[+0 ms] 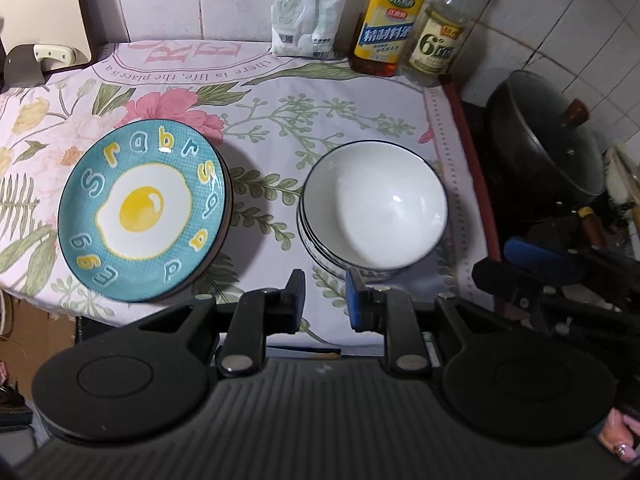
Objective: Organize plates and bowls
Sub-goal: 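Move both tools to the three-bowl stack and close on its rim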
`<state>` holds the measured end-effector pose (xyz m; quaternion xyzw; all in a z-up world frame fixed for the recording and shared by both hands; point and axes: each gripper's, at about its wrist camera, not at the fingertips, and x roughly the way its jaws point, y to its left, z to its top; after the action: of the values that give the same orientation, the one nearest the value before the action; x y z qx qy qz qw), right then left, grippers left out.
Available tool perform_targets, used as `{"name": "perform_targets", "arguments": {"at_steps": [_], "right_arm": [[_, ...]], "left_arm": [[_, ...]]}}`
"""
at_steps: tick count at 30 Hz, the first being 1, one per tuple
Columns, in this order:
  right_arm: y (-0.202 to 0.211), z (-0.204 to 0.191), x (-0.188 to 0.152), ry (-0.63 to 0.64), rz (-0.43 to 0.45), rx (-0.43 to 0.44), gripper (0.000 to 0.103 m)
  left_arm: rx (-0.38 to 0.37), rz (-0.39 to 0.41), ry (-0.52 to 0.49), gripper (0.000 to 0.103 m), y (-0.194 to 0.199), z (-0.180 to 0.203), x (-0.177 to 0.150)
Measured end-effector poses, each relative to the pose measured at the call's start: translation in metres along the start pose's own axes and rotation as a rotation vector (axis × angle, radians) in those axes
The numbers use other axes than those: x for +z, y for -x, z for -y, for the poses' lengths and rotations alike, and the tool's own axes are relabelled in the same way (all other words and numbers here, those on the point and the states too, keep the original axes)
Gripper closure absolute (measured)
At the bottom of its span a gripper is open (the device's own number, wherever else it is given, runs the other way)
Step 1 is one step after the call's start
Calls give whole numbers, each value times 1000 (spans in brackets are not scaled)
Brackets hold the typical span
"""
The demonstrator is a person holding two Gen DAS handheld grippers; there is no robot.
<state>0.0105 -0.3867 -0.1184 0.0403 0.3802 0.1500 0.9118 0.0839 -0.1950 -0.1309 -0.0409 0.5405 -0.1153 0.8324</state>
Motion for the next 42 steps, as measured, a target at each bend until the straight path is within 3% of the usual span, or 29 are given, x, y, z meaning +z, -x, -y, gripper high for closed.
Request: {"name": "perform_targets", "arguments": {"at_steps": [6, 13, 20, 23, 29, 31, 38, 42], "right_arm": [[28, -18, -14, 77, 58, -13, 51], [53, -42, -33, 115, 99, -38, 50], [62, -66, -56, 103, 208, -153, 41], [56, -75, -65, 76, 226, -208, 40], [35, -95, -81, 73, 241, -249, 25], [23, -101, -89, 93, 259, -267, 12], [-25, -105, -111, 100, 264, -342, 11], [-47, -91, -123, 53, 258, -320, 11]], "left_arm": [[-37, 49, -21, 80, 23, 3, -19], [-93, 137, -63, 74, 44, -3, -35], [-121, 234, -85, 69, 53, -25, -48], [-157, 255, -71, 62, 53, -42, -52], [-211, 243, -20, 54, 32, -74, -54], [-235, 241, 2, 53, 24, -82, -56], [-315, 238, 40, 46, -7, -92, -60], [-344, 237, 61, 39, -22, -89, -62]]}}
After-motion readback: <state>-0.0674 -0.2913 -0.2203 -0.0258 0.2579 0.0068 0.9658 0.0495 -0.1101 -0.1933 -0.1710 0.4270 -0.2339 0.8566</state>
